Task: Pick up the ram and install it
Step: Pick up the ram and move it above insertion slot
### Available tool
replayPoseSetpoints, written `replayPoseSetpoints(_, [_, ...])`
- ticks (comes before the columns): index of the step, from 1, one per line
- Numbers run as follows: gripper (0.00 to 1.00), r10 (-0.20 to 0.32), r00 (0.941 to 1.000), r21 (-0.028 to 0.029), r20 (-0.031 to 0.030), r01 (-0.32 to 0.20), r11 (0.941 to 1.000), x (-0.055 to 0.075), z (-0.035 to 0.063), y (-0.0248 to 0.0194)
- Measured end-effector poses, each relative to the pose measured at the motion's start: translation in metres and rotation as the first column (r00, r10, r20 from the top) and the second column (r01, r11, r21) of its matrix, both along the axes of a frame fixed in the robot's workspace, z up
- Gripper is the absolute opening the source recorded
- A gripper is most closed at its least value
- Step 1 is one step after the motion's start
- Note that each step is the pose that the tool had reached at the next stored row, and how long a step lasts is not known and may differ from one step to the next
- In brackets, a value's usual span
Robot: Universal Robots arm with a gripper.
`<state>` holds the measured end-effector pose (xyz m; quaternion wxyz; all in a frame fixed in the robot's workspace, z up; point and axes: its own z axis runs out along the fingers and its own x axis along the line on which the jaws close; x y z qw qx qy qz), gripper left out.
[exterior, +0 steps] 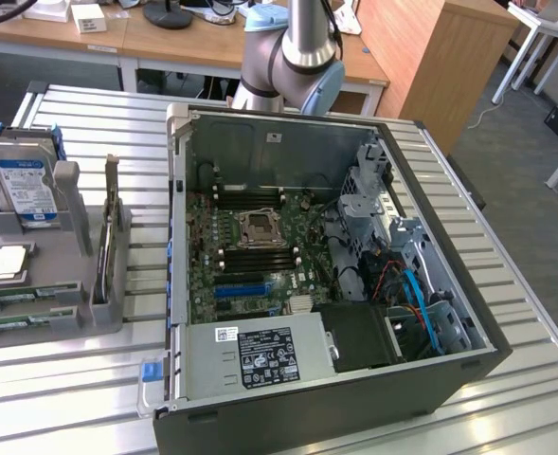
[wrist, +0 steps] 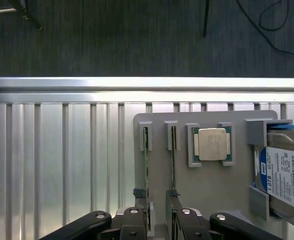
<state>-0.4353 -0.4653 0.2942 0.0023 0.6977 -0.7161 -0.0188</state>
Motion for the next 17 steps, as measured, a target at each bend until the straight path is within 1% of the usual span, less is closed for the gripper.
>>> replayPoseSetpoints(17, [0.3,0.0,1.0,-0.0001,-0.0001,0.0,1.0,0.0,-0.0267,-0.0001])
